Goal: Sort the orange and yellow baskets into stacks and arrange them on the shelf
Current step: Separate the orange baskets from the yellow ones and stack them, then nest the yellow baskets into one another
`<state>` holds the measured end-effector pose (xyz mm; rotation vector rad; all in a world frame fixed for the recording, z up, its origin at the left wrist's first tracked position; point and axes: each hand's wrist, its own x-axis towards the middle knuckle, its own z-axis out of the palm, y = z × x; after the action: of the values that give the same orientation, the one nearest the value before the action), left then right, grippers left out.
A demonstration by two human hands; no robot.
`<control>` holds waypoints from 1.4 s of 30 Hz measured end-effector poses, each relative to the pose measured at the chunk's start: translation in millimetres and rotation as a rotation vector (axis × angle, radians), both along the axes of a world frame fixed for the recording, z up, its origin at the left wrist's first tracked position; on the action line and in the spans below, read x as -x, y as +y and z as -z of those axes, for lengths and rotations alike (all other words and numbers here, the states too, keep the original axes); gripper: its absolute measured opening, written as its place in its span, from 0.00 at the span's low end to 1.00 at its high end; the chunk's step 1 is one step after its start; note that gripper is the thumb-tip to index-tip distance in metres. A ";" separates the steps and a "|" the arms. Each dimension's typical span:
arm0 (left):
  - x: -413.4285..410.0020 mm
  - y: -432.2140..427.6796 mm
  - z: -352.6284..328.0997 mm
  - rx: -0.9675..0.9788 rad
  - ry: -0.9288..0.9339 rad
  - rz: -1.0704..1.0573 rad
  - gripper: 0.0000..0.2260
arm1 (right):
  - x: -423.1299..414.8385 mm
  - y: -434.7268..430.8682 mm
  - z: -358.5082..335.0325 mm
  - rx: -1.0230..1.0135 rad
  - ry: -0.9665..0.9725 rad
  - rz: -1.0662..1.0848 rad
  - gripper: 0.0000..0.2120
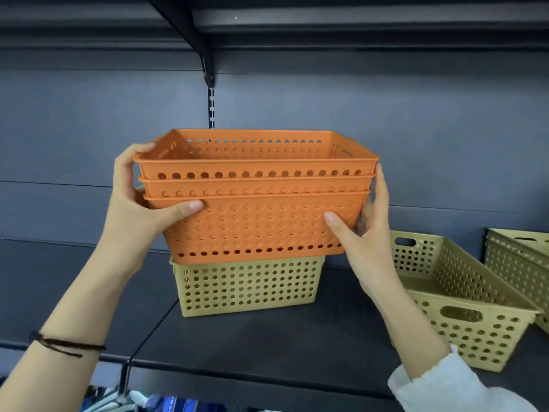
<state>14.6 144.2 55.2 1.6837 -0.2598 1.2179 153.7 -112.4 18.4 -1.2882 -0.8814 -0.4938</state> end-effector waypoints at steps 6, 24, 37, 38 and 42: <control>41.1 -30.8 13.2 0.003 0.007 -0.027 0.33 | 38.2 -33.0 8.8 0.014 -0.026 0.004 0.42; 172.1 -21.7 93.2 0.175 0.171 -0.298 0.39 | 94.3 -23.0 75.6 0.497 0.164 -0.191 0.29; 160.3 55.3 106.3 0.268 0.241 -0.387 0.38 | -15.2 42.7 82.1 0.619 0.248 0.321 0.39; 156.6 59.9 106.7 0.266 0.248 -0.379 0.39 | -22.2 47.7 83.8 0.630 0.241 0.329 0.38; 147.2 70.8 105.0 0.229 0.253 -0.362 0.40 | -31.8 61.5 90.6 0.625 0.166 0.471 0.29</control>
<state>-132.5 215.1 -49.9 1.7033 0.3417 1.2233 185.5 -50.8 -72.2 -2.1027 -0.6027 -0.4814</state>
